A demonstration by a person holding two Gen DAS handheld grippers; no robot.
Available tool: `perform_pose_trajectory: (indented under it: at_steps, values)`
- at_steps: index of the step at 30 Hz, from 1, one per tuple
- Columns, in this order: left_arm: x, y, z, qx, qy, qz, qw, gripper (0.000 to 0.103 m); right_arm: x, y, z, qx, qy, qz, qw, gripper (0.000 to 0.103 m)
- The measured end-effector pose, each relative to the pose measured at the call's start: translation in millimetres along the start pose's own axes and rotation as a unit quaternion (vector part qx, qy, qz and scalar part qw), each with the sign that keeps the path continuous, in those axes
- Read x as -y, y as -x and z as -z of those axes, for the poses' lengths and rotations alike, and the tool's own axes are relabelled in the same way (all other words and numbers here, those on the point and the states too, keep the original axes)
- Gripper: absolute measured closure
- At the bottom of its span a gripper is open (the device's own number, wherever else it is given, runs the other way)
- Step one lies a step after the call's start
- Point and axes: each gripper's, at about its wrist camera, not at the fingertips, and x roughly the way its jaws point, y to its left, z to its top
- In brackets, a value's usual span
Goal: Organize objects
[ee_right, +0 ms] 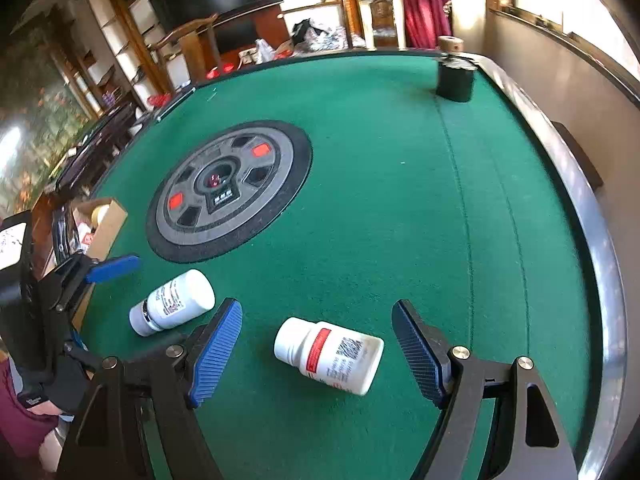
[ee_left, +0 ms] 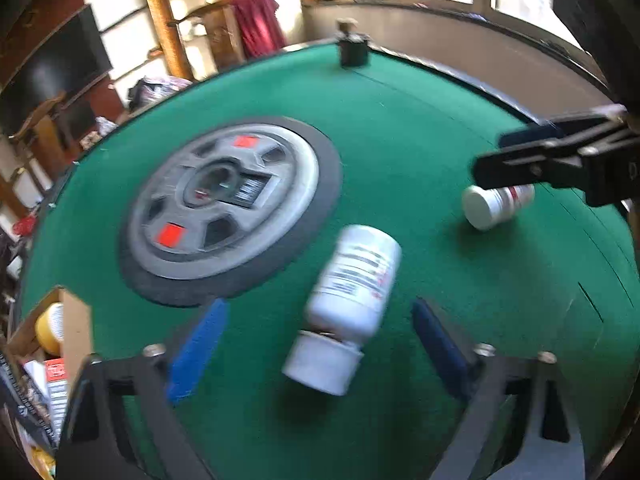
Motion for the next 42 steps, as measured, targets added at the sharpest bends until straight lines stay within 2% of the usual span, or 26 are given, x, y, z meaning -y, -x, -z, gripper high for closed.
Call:
perform_pose_trajectory:
  at_steps: [1, 2, 3, 8, 11, 16, 21, 28, 32, 35, 42]
  values:
    - [0, -2, 1, -0.007, 0.003, 0.01, 0.9999, 0.052, -2, -4, -1, -0.004, 0.009, -0.002, 1.0, 0.021]
    - [-3, 0, 1, -0.006, 0.019, 0.029, 0.9994, 0.067, -5, -7, -1, -0.008, 0.018, -0.004, 1.0, 0.021]
    - [-5, 0, 1, -0.01, 0.027, 0.026, 0.9993, 0.07, -8, -10, -1, -0.011, 0.028, -0.001, 1.0, 0.021]
    - [-22, 4, 8, -0.015, 0.073, 0.032, 0.9967, 0.07, -21, -21, 6, -0.029, 0.08, 0.035, 0.996, 0.022]
    - [-33, 13, 11, -0.012, 0.103, 0.045, 0.9936, 0.07, -23, -25, 11, -0.035, 0.094, 0.055, 0.993, 0.036]
    - [-36, 32, 17, 0.002, 0.13, 0.064, 0.9895, 0.07, -24, -25, 15, -0.032, 0.094, 0.067, 0.993, 0.036]
    - [-34, 53, 30, 0.016, 0.142, 0.083, 0.9862, 0.07, -36, -23, 22, -0.041, 0.107, 0.062, 0.991, 0.036]
    - [-40, 89, 57, 0.05, 0.161, 0.074, 0.9829, 0.07, -54, -15, 35, -0.025, 0.092, 0.073, 0.993, 0.036]
    - [-58, 117, 83, 0.068, 0.191, 0.065, 0.9772, 0.07, -66, 0, 34, -0.01, 0.077, 0.056, 0.995, 0.036]
    - [-77, 138, 106, 0.078, 0.214, 0.045, 0.9727, 0.07, -85, 10, 31, 0.0, 0.082, 0.039, 0.996, 0.036]
    - [-124, 169, 161, 0.082, 0.272, -0.01, 0.9588, 0.07, -170, 21, 28, 0.018, 0.132, -0.023, 0.991, 0.036]
